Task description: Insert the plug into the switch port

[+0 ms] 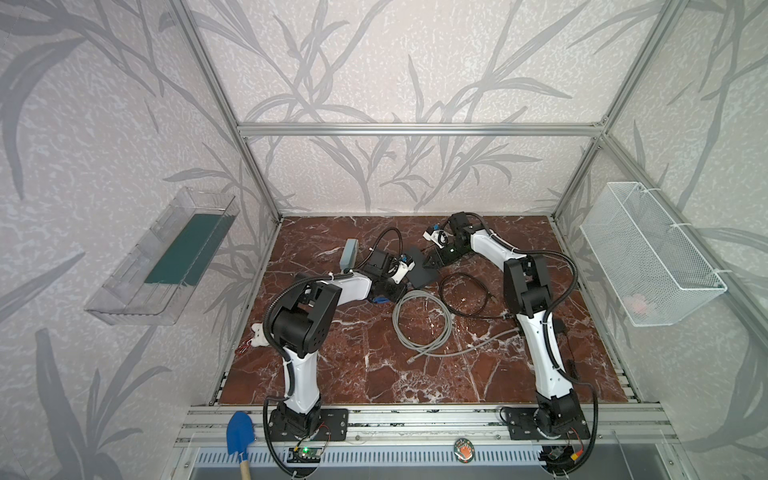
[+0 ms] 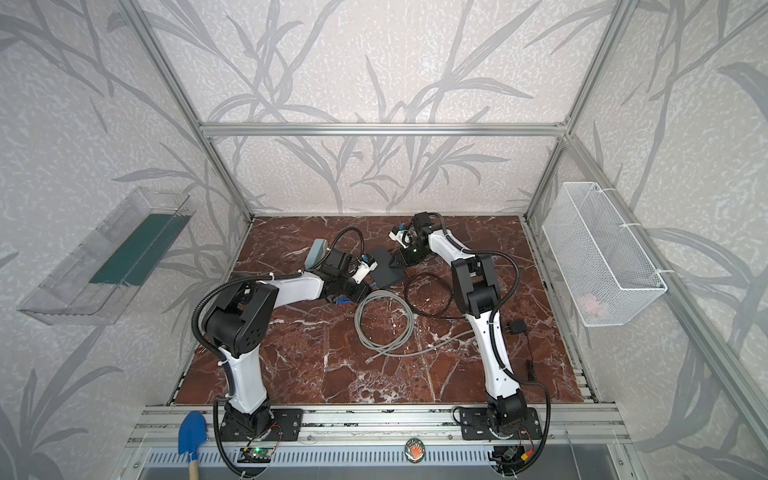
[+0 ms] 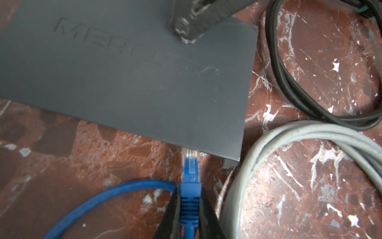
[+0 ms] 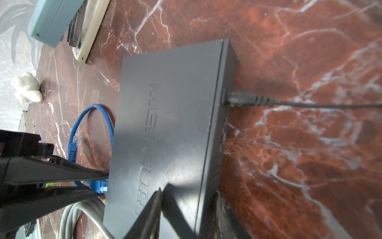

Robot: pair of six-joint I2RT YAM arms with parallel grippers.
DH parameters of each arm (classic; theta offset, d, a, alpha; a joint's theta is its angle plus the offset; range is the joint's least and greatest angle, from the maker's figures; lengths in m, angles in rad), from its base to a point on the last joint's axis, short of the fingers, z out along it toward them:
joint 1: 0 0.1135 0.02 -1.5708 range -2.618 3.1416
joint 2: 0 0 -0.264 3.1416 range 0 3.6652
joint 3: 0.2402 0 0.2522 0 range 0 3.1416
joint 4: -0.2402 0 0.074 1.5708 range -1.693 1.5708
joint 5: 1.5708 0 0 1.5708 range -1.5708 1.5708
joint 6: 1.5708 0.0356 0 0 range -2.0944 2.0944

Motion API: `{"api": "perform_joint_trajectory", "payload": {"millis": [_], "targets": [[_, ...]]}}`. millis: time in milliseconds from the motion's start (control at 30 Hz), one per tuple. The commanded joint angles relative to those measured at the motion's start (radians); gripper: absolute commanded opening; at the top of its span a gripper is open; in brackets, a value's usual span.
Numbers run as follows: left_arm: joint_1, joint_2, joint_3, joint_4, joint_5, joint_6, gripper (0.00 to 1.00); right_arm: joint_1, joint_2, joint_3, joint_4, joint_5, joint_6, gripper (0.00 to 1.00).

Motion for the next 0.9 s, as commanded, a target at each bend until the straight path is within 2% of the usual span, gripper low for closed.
{"api": "perform_joint_trajectory", "payload": {"millis": [0,233,400,500,567,733,867], "targets": [[0.001,0.058,0.006,-0.017,0.018,0.067,0.16,0.003,0.043,0.007,-0.074,0.005,-0.031,0.42],[0.0,0.069,0.03,-0.038,0.055,0.113,0.16,0.001,0.047,0.002,-0.117,-0.082,-0.051,0.42],[-0.009,0.111,0.11,-0.115,0.0,0.098,0.16,0.001,0.047,-0.014,-0.12,-0.104,-0.055,0.41],[-0.006,0.135,0.152,-0.187,-0.078,0.054,0.14,0.001,0.033,-0.027,-0.105,-0.086,-0.036,0.41],[-0.002,0.125,0.143,-0.166,-0.105,0.007,0.13,-0.002,0.021,-0.043,-0.081,-0.055,-0.011,0.41],[0.008,0.139,0.187,-0.226,-0.109,-0.057,0.13,-0.011,0.0,-0.068,-0.046,-0.075,0.008,0.4],[0.014,0.129,0.157,-0.193,-0.146,-0.097,0.14,-0.026,-0.004,-0.067,-0.041,-0.081,0.007,0.4]]}}
